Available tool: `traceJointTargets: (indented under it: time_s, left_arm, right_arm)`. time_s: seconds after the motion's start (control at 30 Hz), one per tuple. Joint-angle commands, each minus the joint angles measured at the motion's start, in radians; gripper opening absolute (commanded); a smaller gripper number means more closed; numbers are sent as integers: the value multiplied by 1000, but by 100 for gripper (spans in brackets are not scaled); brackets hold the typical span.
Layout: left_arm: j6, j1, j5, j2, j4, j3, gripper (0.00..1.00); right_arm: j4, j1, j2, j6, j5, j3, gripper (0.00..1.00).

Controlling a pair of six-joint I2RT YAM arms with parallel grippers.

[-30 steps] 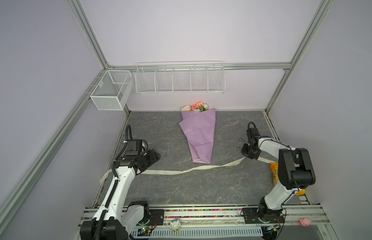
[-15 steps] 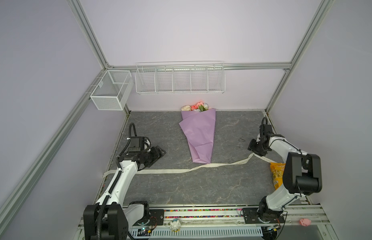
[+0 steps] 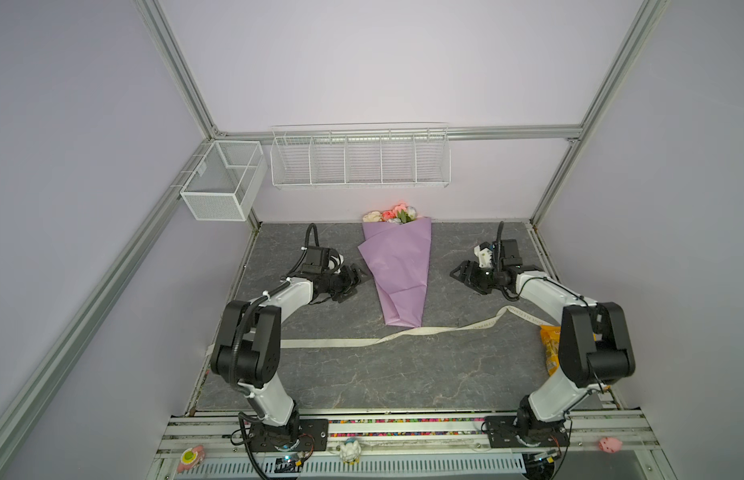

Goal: Tie the bouquet of fake flowers
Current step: 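Move both grippers to the lilac cone's sides near the flowers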

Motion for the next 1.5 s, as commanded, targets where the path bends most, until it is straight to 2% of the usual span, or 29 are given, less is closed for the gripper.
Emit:
traceJointTargets:
  time_s: [0.0, 0.1, 0.27, 0.4, 0.63, 0.77, 0.93, 1.0, 1.07, 1.13, 1.2, 1.3, 1.37, 1.47]
  left_arm:
    - [12, -1, 10, 122, 9, 131, 81]
    - [99, -1, -47, 238, -120, 278, 81]
    - [90, 2, -14, 421, -166, 472, 71]
    - [34, 2, 41, 517, -108, 554, 69]
    - [-42, 2, 90, 638, -39, 662, 58]
    - [-119, 1, 121, 679, 60, 684, 43]
    - [-181, -1, 130, 702, 156, 696, 32]
    - [-250, -1, 134, 712, 227, 696, 26]
    - [-331, -4, 153, 719, 332, 694, 21]
    - [-392, -7, 157, 718, 381, 709, 14]
    - [-399, -10, 153, 710, 369, 727, 9]
    - [-416, -14, 145, 681, 381, 723, 3]
    - [-445, -19, 148, 661, 411, 709, 0]
    - [-437, -28, 131, 620, 390, 683, 0]
  right_arm:
    - [102, 18, 91, 63, -59, 69, 75]
    - [116, 28, 198, 86, -105, 155, 80]
    - [117, 42, 357, 114, -132, 307, 84]
    - [115, 55, 476, 134, -169, 437, 85]
    - [95, 66, 671, 175, -219, 639, 86]
    - [116, 100, 779, 215, -262, 751, 84]
    - [188, 111, 878, 285, -321, 862, 76]
    - [216, 110, 899, 329, -355, 897, 73]
    - [225, 108, 903, 354, -373, 925, 66]
    - [223, 108, 892, 355, -384, 944, 59]
    - [215, 106, 873, 357, -390, 952, 48]
    - [202, 102, 825, 349, -393, 942, 37]
    - [184, 101, 788, 328, -409, 935, 33]
    - [147, 100, 729, 294, -398, 912, 30]
